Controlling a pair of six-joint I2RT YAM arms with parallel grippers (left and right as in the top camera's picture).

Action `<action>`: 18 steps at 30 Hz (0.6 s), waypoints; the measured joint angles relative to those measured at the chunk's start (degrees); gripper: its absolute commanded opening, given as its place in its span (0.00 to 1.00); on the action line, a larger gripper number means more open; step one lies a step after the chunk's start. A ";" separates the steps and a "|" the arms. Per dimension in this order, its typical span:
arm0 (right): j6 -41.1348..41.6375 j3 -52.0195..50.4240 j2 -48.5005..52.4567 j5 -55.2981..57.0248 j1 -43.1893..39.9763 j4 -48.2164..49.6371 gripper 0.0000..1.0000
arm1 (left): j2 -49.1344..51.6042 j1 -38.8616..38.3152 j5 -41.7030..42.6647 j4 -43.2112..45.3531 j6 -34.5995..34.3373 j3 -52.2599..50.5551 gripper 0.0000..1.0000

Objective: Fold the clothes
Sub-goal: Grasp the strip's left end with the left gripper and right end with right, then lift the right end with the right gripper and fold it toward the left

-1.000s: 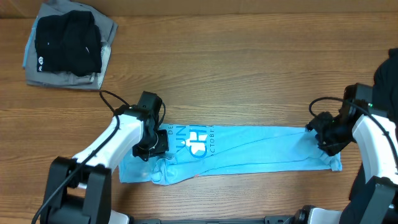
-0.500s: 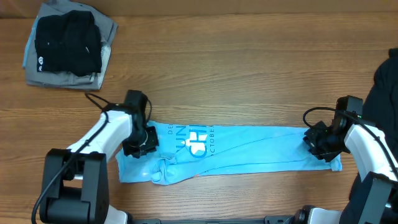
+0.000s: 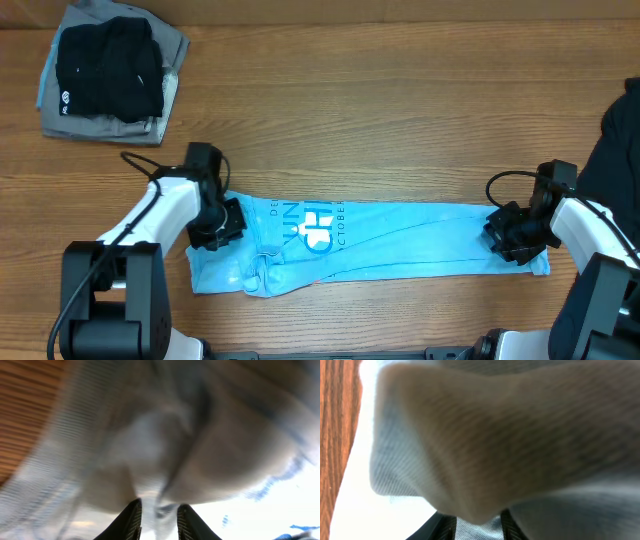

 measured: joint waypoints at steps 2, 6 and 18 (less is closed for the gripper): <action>0.13 0.02 0.13 -0.52 -0.52 0.04 0.33 | 0.00 1.97 0.02 0.00 0.02 0.00 0.28; 0.35 0.17 0.20 -0.61 -0.87 0.11 0.34 | 0.00 5.27 -0.02 0.02 0.02 0.00 0.28; 0.83 14.88 3.41 5.29 -0.98 -11.32 0.47 | 0.00 13.44 0.00 -2.51 0.35 0.55 0.28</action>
